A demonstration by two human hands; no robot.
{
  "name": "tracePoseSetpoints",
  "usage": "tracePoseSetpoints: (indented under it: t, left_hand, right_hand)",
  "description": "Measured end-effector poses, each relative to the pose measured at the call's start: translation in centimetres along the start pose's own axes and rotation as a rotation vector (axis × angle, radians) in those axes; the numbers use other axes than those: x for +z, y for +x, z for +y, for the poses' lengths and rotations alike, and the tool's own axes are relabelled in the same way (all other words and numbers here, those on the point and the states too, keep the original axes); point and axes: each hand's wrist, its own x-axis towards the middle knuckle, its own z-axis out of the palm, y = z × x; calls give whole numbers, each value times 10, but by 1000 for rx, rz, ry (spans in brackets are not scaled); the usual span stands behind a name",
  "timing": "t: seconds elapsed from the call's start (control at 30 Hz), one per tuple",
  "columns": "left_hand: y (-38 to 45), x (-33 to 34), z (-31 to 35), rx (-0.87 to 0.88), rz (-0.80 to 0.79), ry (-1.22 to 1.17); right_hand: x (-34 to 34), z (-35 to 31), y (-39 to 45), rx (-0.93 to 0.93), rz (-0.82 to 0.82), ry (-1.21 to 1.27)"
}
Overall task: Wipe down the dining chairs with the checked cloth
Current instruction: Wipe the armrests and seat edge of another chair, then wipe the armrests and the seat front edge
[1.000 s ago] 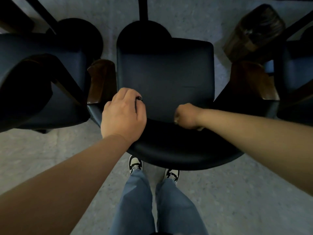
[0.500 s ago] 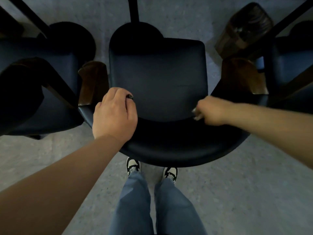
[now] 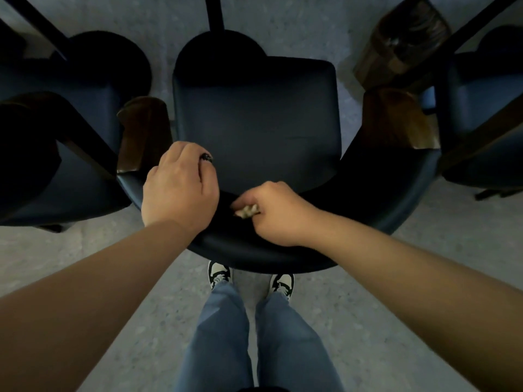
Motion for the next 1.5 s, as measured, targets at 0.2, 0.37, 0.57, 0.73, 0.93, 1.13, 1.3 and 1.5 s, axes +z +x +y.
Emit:
tracePoseSetpoints:
  t: [0.2, 0.37, 0.57, 0.73, 0.93, 1.13, 1.3, 1.5]
  left_hand:
    - [0, 0, -1, 3, -26, 26]
    - [-1, 0, 1, 4, -39, 39]
    - [1, 3, 0, 28, -26, 49]
    - [-2, -1, 2, 35, -16, -9]
    - [-16, -22, 21, -238, -110, -673]
    - [-26, -72, 67, -288, -519, -1193]
    - [-15, -115, 75, 84, -564, -1007]
    - [5, -184, 95, 384, -421, -872]
  right_hand:
    - [-84, 77, -9, 250, -171, -538]
    - [-93, 101, -32, 261, 60, -466]
    - [-43, 54, -35, 148, 250, 505]
    - [-25, 14, -50, 228, 326, 1499]
    - [-33, -17, -77, 196, 324, 1813]
    - [-72, -50, -92, 24, 423, 1686]
    - [-106, -82, -110, -47, 635, 1537]
    - [-144, -103, -141, 75, 933, 659]
